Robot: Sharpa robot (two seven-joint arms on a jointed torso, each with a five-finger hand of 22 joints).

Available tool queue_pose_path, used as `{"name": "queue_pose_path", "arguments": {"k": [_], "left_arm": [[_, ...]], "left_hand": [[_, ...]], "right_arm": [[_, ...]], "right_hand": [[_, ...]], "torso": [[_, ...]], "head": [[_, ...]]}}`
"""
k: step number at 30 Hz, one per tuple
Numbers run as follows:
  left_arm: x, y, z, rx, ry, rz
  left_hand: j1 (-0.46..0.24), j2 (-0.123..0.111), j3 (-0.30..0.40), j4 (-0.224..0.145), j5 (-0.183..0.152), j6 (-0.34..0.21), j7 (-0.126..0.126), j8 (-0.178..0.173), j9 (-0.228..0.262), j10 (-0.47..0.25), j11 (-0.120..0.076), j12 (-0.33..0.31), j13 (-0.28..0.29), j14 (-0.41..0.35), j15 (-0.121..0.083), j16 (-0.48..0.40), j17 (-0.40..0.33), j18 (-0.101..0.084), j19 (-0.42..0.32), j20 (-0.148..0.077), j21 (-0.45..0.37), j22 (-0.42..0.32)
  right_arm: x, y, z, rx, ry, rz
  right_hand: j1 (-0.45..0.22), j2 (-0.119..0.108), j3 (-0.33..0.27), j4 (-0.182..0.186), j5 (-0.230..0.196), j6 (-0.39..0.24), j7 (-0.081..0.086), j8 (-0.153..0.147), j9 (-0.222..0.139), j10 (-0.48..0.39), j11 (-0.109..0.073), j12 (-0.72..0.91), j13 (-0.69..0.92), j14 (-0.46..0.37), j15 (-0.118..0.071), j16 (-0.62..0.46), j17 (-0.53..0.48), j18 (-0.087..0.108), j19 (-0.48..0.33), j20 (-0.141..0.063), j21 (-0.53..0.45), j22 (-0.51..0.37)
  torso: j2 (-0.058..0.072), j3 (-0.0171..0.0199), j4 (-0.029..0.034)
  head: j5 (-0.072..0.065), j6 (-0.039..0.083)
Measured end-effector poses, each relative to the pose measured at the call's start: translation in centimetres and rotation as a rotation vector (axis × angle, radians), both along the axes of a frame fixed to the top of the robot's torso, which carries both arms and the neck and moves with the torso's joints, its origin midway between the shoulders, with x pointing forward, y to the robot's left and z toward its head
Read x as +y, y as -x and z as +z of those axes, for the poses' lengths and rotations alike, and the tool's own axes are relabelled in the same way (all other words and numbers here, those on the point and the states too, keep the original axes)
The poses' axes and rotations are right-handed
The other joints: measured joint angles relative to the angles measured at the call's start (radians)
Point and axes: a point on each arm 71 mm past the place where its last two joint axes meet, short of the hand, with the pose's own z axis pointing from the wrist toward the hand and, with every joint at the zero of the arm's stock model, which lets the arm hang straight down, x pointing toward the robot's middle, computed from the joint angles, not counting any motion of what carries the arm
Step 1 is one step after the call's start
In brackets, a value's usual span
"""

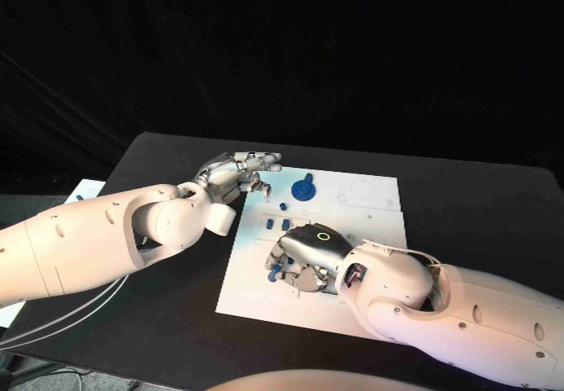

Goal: Assemble the parts on the task board

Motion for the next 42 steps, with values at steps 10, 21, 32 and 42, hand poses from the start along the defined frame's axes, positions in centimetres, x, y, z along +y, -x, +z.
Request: {"name": "queue_pose_path", "arguments": {"k": [10, 21, 32, 42], "left_arm": [[0.0, 0.0, 0.0, 0.0, 0.0, 0.0], [0.0, 0.0, 0.0, 0.001, 0.0, -0.001], [0.0, 0.0, 0.0, 0.001, 0.0, -0.002], [0.0, 0.0, 0.0, 0.002, -0.001, -0.002]], "left_hand": [[0.0, 0.0, 0.0, 0.0, 0.0, 0.0, 0.0, 0.0, 0.0, 0.0, 0.0, 0.0, 0.0, 0.0, 0.0, 0.0, 0.0, 0.0, 0.0, 0.0, 0.0, 0.0], [0.0, 0.0, 0.0, 0.0, 0.0, 0.0, 0.0, 0.0, 0.0, 0.0, 0.0, 0.0, 0.0, 0.0, 0.0, 0.0, 0.0, 0.0, 0.0, 0.0, 0.0, 0.0], [0.0, 0.0, 0.0, 0.0, 0.0, 0.0, 0.0, 0.0, 0.0, 0.0, 0.0, 0.0, 0.0, 0.0, 0.0, 0.0, 0.0, 0.0, 0.0, 0.0, 0.0, 0.0], [0.0, 0.0, -0.003, 0.003, 0.0, -0.004, -0.003, 0.004, 0.0, -0.004, 0.004, 0.008, 0.001, -0.004, -0.004, 0.0, -0.003, 0.0, 0.0, 0.0, 0.0, -0.003]], "right_arm": [[-0.1, -0.1, -0.1, -0.015, 0.021, -0.011], [0.6, 0.0, -0.3, -0.026, 0.044, -0.002], [1.1, 0.0, -0.6, -0.025, 0.069, 0.012], [0.6, -0.1, -1.3, -0.015, 0.077, -0.001]], "right_hand": [[0.0, 0.0, 0.0, 0.0, 0.0, 0.0, 0.0, -0.001, 0.001, 0.0, 0.0, -0.001, 0.0, 0.0, 0.0, 0.0, -0.001, 0.0, 0.0, 0.0, 0.0, 0.0], [-0.005, -0.006, 0.0, 0.0, 0.003, 0.002, 0.002, -0.004, 0.001, 0.0, 0.0, -0.001, 0.0, 0.0, 0.0, 0.0, -0.002, 0.0, 0.0, 0.0, 0.0, 0.0], [-0.077, -0.03, -0.02, 0.02, 0.018, -0.061, 0.017, -0.019, -0.008, -0.034, -0.002, -0.029, -0.002, -0.002, 0.009, -0.016, -0.033, 0.0, -0.015, 0.015, -0.018, 0.001], [-0.091, -0.057, -0.215, 0.053, 0.028, -0.315, 0.011, -0.017, -0.04, -0.325, 0.06, -0.013, -0.002, -0.029, 0.061, -0.072, -0.12, 0.016, -0.099, 0.07, -0.109, -0.018]], "torso": [[0.0, 0.0001, 0.0003], [0.0, 0.0001, 0.0004], [0.0, -0.0004, 0.0], [0.0, -0.0004, -0.0001]], "head": [[0.0, -0.003], [0.001, -0.002], [0.002, -0.004], [0.001, -0.002]]}}
